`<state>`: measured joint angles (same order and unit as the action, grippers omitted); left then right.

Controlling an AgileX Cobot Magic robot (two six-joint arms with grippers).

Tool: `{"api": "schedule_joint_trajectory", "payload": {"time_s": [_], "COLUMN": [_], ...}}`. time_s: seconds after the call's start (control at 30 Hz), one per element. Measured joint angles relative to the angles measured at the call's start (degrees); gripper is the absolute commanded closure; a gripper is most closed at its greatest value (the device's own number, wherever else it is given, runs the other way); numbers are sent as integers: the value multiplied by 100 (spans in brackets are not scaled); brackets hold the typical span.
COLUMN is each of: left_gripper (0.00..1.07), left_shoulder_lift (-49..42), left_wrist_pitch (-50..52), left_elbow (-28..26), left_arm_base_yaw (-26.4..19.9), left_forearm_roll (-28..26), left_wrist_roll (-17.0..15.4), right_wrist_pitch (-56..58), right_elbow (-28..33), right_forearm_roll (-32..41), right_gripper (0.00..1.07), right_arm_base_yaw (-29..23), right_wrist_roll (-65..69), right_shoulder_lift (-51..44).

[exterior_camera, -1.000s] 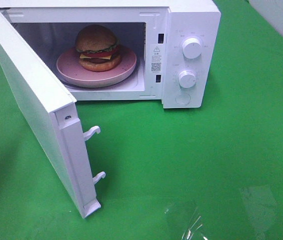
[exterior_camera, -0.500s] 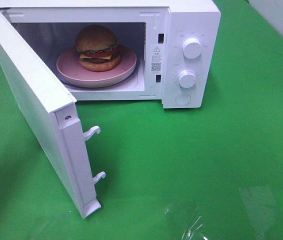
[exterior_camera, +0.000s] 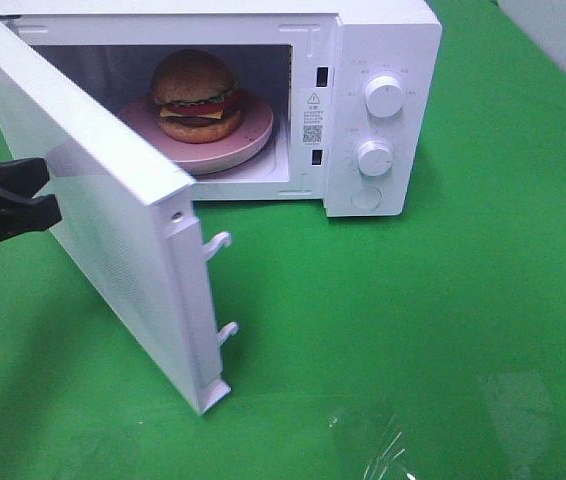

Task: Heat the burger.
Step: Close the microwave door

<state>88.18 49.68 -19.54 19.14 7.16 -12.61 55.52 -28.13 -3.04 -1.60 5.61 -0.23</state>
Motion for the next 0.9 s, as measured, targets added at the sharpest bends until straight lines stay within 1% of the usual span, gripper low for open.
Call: {"api": "schedule_joint_trajectory", "payload": {"time_s": [0.07,0.1,0.13,0.2,0.23,0.27,0.3,0.33,0.37,0.4,0.47,0.5,0.6,0.63,0.67,0.73,0.77,0.8,0.83,0.87,0.9], "left_gripper": [107,107,107,107,107,107,107,107,107,107,107,107,107,107,107,107,107,107,107,107,107], "left_shoulder_lift": [120,120,212,264,355,355,441,441,527,527,665,665,871,871,980,1037,1140,1140,1226,1226,1306], "left_wrist_pitch": [0,0,0,0,0,0,0,0,0,0,0,0,-11,-11,-40,-80,-172,-172,-235,-235,-264], "left_elbow": [-172,-172,-286,-332,-453,-453,-567,-567,-682,-682,-882,-882,-1157,-1157,-1329,-1415,-1576,-1576,-1725,-1725,-1885], "left_arm_base_yaw": [246,246,413,476,636,636,791,791,911,911,1054,1054,1140,1140,1152,1152,1152,1152,1152,1152,1163], "left_forearm_roll": [-115,-115,-241,-292,-458,-458,-602,-602,-768,-768,-940,-940,-991,-991,-1014,-1031,-1037,-1037,-1043,-1043,-1054], "left_wrist_roll": [69,69,138,172,235,235,269,269,292,292,309,309,315,315,321,327,327,327,327,327,327], "right_wrist_pitch": [0,0,0,0,0,0,0,0,0,0,0,0,0,0,0,0,0,0,0,0,0], "right_elbow": [0,0,0,0,0,0,0,0,0,0,0,0,0,0,0,0,0,0,0,0,0], "right_forearm_roll": [0,0,0,0,0,0,0,0,0,0,0,0,0,0,0,0,0,0,0,0,0], "right_gripper": [31,31,31,31,31,31,31,31,31,31,31,31,31,31,31,31,31,31,31,31,31], "right_arm_base_yaw": [0,0,0,0,0,0,0,0,0,0,0,0,0,0,0,0,0,0,0,0,0], "right_wrist_roll": [0,0,0,0,0,0,0,0,0,0,0,0,0,0,0,0,0,0,0,0,0], "right_shoulder_lift": [0,0,0,0,0,0,0,0,0,0,0,0,0,0,0,0,0,0,0,0,0]}}
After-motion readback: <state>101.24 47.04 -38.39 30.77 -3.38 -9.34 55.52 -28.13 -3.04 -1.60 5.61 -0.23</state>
